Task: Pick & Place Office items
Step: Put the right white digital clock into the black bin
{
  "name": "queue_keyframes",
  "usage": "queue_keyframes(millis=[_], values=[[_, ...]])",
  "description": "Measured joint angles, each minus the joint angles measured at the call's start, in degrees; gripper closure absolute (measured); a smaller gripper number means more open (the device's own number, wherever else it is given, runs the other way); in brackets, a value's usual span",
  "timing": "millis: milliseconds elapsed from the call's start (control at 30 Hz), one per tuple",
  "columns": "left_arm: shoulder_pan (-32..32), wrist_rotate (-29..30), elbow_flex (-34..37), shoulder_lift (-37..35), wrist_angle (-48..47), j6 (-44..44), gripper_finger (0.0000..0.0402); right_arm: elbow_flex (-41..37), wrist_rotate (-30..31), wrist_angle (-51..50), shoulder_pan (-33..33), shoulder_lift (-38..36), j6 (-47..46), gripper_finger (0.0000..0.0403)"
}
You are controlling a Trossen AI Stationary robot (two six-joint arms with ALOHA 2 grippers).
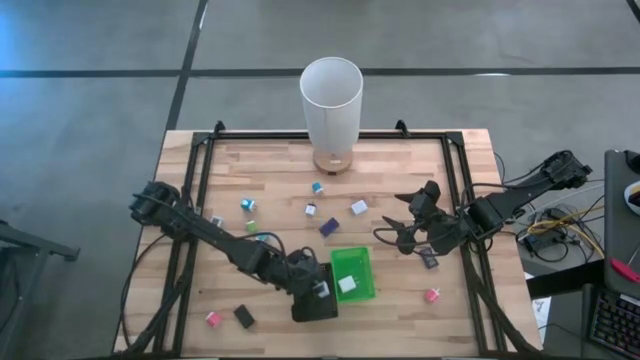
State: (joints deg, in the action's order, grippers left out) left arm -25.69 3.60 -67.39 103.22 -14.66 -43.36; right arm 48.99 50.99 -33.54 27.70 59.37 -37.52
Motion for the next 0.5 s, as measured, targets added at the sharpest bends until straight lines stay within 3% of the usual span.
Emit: queue_keyframes(millis=[500], values=[[0.08, -0.48, -0.02, 2.85, 1.32, -0.8, 0.0258, 0.0, 0.04, 0.07, 0.02, 0.0, 0.01, 0.0078]])
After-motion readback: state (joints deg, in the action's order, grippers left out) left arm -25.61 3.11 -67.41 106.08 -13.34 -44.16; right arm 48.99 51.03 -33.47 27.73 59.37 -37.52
